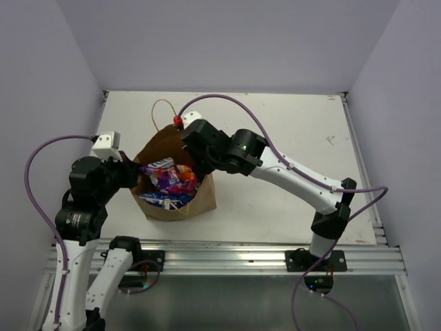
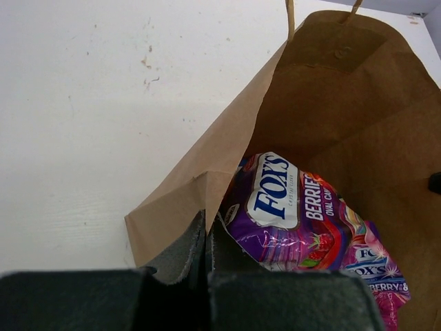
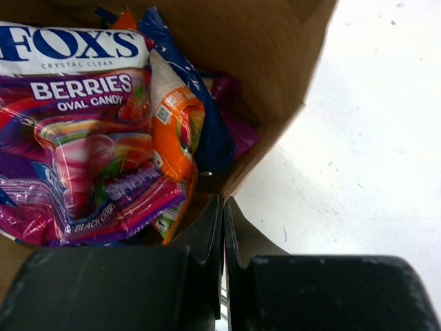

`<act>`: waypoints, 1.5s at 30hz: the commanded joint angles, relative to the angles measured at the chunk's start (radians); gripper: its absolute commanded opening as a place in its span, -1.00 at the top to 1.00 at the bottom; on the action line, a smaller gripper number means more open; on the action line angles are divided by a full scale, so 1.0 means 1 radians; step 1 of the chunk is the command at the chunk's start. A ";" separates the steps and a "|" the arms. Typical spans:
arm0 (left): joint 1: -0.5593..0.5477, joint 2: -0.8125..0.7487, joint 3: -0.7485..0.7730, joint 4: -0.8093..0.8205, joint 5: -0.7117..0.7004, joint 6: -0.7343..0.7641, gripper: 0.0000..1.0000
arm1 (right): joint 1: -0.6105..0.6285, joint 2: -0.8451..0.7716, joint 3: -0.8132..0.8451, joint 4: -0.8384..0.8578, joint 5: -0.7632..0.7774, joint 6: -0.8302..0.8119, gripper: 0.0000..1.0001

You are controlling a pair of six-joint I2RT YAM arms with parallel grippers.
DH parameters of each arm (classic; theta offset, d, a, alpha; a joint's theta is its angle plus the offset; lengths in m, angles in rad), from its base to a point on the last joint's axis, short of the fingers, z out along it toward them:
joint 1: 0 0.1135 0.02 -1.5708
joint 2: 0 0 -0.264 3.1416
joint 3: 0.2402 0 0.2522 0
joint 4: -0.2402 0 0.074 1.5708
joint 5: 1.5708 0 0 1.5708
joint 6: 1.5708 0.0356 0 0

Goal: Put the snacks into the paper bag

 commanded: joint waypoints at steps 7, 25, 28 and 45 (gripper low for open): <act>-0.006 0.106 0.247 0.118 0.113 -0.068 1.00 | 0.000 -0.048 0.315 -0.247 0.198 0.033 1.00; -0.102 0.123 0.052 0.333 0.218 -0.236 1.00 | -0.108 -0.226 0.016 -0.228 0.264 0.085 1.00; -0.225 0.139 0.035 0.358 0.157 -0.240 1.00 | -0.114 -0.220 0.011 -0.228 0.259 0.090 1.00; -0.254 0.156 0.348 0.264 -0.233 -0.020 -0.99 | -0.115 -0.228 0.210 -0.267 0.421 0.133 -0.70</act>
